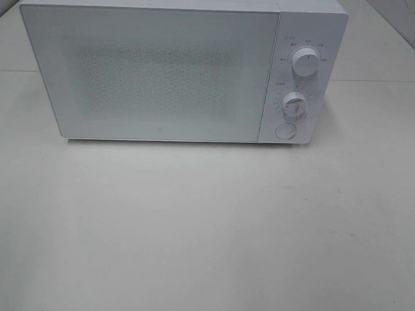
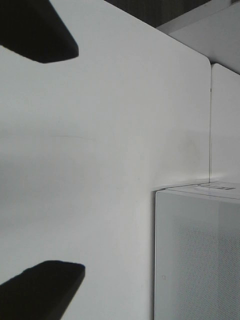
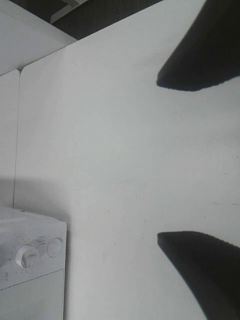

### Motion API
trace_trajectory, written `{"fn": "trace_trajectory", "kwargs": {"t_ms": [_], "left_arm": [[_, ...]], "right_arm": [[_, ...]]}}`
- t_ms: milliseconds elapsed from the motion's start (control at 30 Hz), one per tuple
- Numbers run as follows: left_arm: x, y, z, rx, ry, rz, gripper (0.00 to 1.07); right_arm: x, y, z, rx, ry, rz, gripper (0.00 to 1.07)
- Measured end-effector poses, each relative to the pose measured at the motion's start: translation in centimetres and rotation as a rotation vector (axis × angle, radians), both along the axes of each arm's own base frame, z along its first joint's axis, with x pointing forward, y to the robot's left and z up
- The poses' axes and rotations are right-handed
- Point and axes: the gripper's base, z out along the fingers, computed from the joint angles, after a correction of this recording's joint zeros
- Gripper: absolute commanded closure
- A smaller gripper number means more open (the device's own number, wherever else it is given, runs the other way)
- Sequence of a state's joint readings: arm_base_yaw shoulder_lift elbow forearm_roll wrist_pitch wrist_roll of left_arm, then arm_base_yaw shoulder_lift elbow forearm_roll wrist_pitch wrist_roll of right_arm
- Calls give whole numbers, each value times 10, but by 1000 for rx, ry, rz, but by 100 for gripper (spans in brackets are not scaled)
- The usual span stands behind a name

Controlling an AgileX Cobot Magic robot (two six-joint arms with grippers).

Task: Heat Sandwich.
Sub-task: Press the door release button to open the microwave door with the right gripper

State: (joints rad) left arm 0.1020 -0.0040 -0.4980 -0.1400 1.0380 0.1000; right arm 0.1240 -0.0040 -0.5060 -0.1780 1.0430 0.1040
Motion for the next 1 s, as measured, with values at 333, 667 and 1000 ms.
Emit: {"fn": "trace_trajectory", "kwargs": {"t_ms": [333,667,1000], "left_arm": [[0,0,0,0,0,0,3],[0,0,0,0,0,0,3],[0,0,0,0,0,0,3]], "right_arm": [[1,0,6,1,-25,5,31],[29,5,20,-8,-45,29,31],[68,13,32,-16,-102,65,31]]}}
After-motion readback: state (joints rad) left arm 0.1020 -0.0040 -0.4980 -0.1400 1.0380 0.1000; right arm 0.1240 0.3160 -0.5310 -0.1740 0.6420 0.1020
